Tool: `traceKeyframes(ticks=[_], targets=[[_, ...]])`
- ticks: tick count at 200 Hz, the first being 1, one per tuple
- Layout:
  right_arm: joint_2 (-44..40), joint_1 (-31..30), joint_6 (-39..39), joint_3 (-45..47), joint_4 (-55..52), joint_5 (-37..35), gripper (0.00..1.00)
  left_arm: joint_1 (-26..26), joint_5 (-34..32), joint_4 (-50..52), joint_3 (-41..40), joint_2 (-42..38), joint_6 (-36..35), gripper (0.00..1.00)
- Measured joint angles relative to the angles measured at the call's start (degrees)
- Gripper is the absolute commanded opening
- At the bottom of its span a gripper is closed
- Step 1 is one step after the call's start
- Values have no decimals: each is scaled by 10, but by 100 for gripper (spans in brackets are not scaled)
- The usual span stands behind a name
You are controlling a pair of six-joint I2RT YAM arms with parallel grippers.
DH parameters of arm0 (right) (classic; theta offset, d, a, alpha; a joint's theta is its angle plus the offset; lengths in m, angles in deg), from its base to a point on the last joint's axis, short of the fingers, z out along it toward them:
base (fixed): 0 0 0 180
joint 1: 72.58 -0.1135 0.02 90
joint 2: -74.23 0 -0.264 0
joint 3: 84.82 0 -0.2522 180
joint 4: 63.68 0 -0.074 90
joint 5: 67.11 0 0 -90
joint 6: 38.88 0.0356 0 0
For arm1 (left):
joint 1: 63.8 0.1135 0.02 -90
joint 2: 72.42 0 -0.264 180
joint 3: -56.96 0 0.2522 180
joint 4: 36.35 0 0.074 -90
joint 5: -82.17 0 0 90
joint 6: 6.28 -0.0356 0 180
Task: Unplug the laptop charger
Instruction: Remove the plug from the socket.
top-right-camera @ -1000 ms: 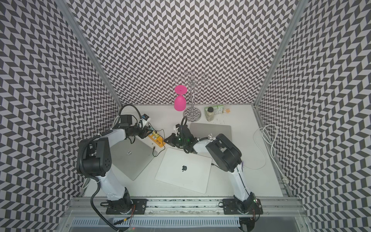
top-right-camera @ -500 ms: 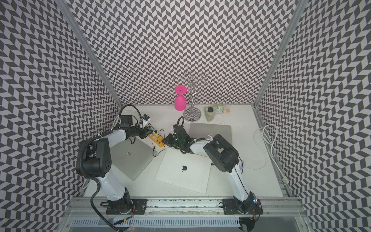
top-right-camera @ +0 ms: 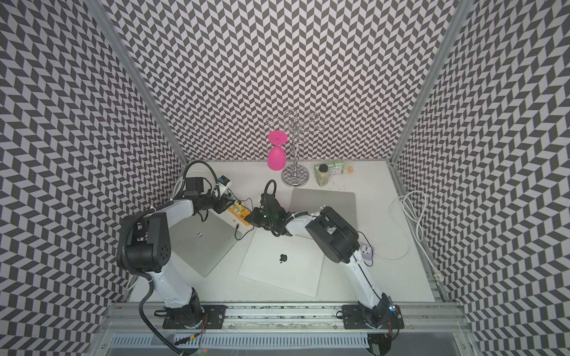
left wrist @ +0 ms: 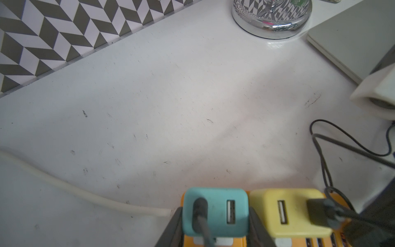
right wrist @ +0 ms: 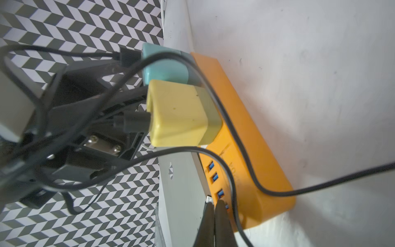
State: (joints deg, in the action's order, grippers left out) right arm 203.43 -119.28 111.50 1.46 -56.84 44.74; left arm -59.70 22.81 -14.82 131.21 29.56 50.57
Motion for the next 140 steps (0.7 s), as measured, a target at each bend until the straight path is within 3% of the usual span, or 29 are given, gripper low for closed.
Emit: traceKeyframes(ticks=[61, 105, 140], targets=[[4, -1, -26, -20, -29, -12, 0, 0, -2, -2, -2, -1, 7, 20], [6, -7, -45, -30, -44, -25, 0, -11, -47, -15, -24, -28, 16, 17], [8, -8, -48, -31, -42, -28, 0, 8, -21, -9, -23, -28, 40, 11]])
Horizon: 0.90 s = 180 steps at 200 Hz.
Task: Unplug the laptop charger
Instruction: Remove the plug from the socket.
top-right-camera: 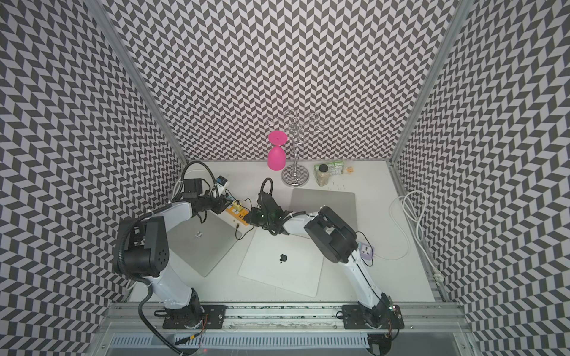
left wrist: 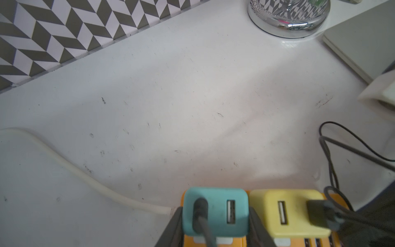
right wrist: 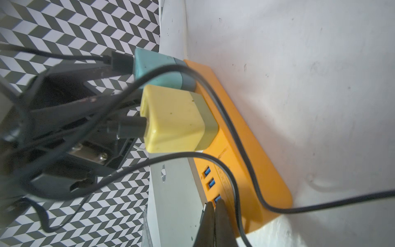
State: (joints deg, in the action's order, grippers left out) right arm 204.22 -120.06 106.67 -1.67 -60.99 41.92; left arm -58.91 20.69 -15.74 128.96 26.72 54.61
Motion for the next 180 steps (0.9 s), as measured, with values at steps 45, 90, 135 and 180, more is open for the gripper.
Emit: traceKeyframes(ticks=[45, 90, 135, 180], targets=[[5, 0, -1, -8, -2, -2, 0, 11, 21, 8, 8, 9, 17, 11], [11, 0, -3, -20, -11, -3, 0, -7, -28, -23, -13, -2, 11, 10], [14, 0, -7, -28, -20, -8, 0, 13, 8, -24, -12, -3, 36, 9], [20, 0, -10, -36, -19, -13, 0, 27, 29, -21, -10, -2, 49, 8]])
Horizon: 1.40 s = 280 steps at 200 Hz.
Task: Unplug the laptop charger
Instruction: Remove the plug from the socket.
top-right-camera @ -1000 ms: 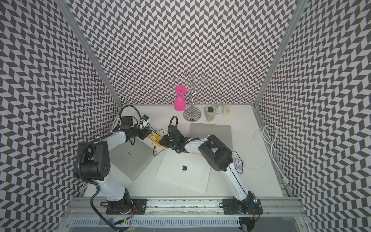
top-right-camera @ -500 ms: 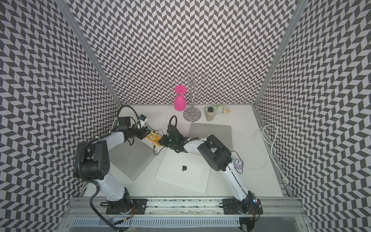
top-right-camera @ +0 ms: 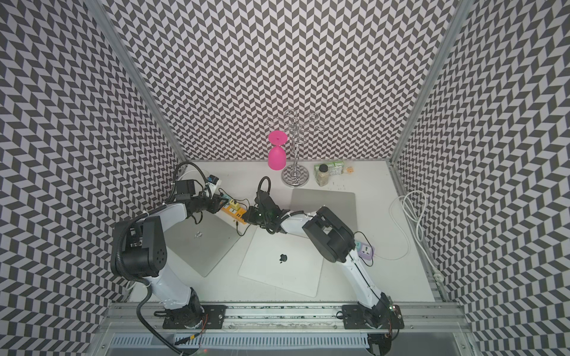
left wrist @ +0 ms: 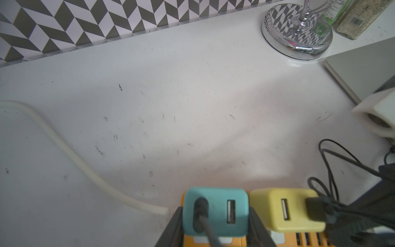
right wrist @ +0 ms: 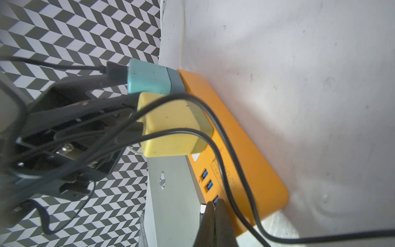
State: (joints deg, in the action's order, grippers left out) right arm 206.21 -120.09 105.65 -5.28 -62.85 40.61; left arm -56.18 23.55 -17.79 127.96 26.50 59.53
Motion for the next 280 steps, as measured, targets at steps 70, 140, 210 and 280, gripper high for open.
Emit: traceKeyframes(ticks=[70, 140, 210, 280], targets=[[4, 0, -1, -5, -1, -4, 0, -31, -72, -11, -5, -5, -17, 6], [5, 0, -2, -6, 0, -5, 0, -5, -7, -5, 6, -5, 8, 6], [3, 0, -4, 4, 19, -2, 0, -30, -38, -7, 7, -11, -8, 5], [-4, 5, 1, 16, 26, 35, 0, -30, -57, 0, 7, -63, -19, 5]])
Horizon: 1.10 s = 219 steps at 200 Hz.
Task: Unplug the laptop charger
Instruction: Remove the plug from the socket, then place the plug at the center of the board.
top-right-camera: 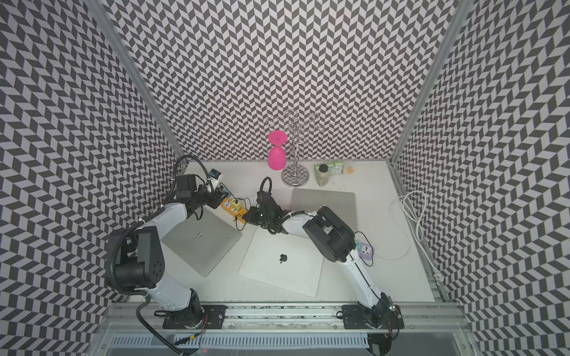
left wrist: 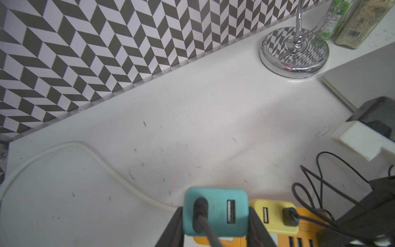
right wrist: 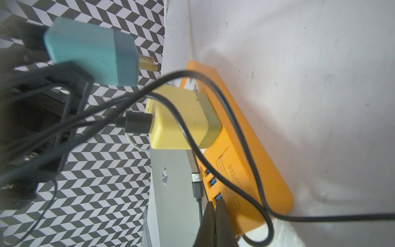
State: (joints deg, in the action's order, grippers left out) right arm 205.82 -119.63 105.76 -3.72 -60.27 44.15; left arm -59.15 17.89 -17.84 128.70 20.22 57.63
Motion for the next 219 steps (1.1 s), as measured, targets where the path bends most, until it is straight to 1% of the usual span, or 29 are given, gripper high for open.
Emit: traceKeyframes(ticks=[47, 81, 122, 157, 191, 219], targets=[[-10, 3, 9, 14, 0, 26, 0, 0, -3, 1, 0, -5, 0, 5], [-33, 3, 11, 38, -1, 32, 0, 0, -4, 5, 0, -30, -2, 5], [-82, 3, 12, 68, 1, 35, 0, -2, -9, 10, -12, -76, -5, 5], [-122, 3, 13, 99, 10, 31, 0, -21, -19, 26, -31, -96, -15, 5], [-170, 7, 9, 150, 10, 18, 0, -43, -23, 44, -64, -127, -15, 5], [-215, 16, 5, 192, 10, 8, 0, -47, -28, 56, -74, -170, -14, 5]])
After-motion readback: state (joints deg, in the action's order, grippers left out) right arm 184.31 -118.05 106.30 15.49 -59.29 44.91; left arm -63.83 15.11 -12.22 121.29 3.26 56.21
